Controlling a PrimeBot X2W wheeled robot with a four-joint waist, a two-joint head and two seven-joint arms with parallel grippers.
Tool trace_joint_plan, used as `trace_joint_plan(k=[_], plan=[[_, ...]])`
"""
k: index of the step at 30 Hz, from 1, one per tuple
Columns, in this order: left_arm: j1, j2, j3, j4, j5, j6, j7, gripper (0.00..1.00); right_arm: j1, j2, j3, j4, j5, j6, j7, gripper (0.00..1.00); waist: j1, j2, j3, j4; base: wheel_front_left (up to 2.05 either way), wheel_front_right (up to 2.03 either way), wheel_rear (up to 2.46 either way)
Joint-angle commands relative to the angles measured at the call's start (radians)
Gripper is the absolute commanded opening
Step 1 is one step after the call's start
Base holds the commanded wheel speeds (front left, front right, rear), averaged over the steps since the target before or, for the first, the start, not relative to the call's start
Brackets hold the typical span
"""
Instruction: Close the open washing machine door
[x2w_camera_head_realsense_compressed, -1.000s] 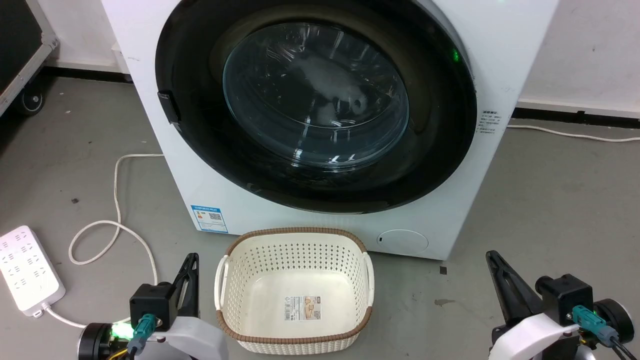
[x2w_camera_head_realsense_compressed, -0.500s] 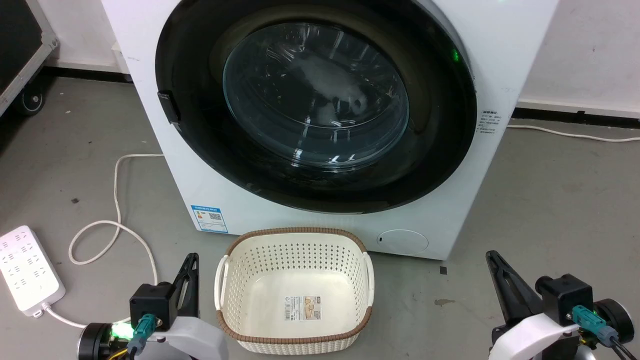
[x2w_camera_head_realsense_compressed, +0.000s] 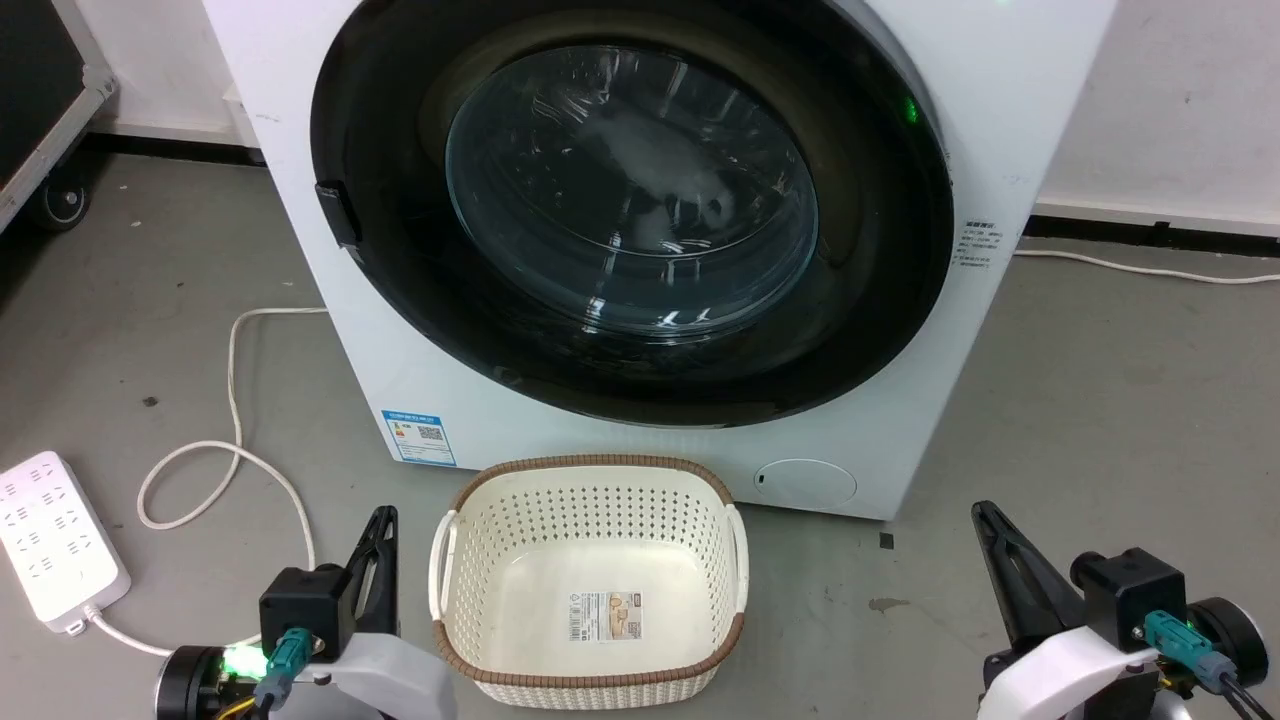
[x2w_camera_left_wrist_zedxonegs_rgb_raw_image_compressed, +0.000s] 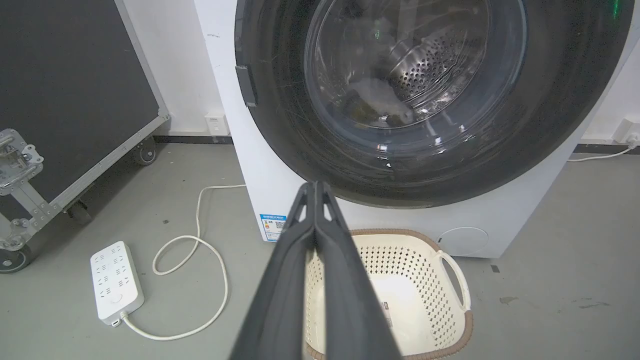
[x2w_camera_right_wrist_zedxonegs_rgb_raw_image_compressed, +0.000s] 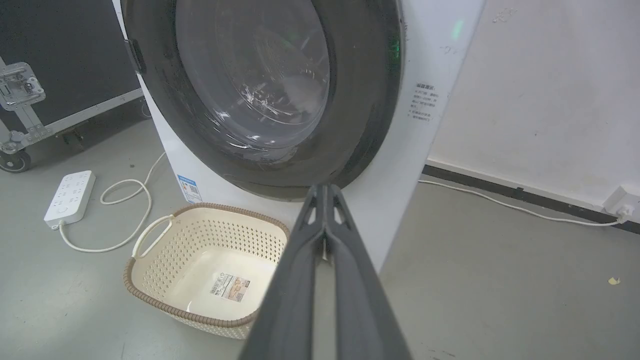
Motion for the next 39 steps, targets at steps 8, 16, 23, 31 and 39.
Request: trace_joint_plan(k=[8, 16, 23, 31, 39], plan=[[-0.015, 0.000, 0.002, -0.004, 0.003, 0.003, 0.000, 0.00, -0.012, 0.005, 0.000, -0.005, -0.005, -0.001, 0.000, 0.00, 0.0000, 0.0000, 0.000, 0.000, 0.00, 0.00, 0.00], [-0.015, 0.000, 0.002, -0.004, 0.003, 0.003, 0.000, 0.00, -0.012, 0.005, 0.000, -0.005, -0.005, -0.001, 0.000, 0.00, 0.0000, 0.0000, 0.000, 0.000, 0.00, 0.00, 0.00], [-0.015, 0.000, 0.002, -0.004, 0.003, 0.003, 0.000, 0.00, -0.012, 0.005, 0.000, -0.005, -0.005, -0.001, 0.000, 0.00, 0.0000, 0.0000, 0.000, 0.000, 0.00, 0.00, 0.00], [-0.015, 0.000, 0.002, -0.004, 0.003, 0.003, 0.000, 0.00, -0.012, 0.005, 0.000, -0.005, -0.005, -0.001, 0.000, 0.00, 0.0000, 0.0000, 0.000, 0.000, 0.00, 0.00, 0.00], [-0.015, 0.000, 0.002, -0.004, 0.003, 0.003, 0.000, 0.00, -0.012, 0.005, 0.000, -0.005, -0.005, -0.001, 0.000, 0.00, 0.0000, 0.0000, 0.000, 0.000, 0.00, 0.00, 0.00]])
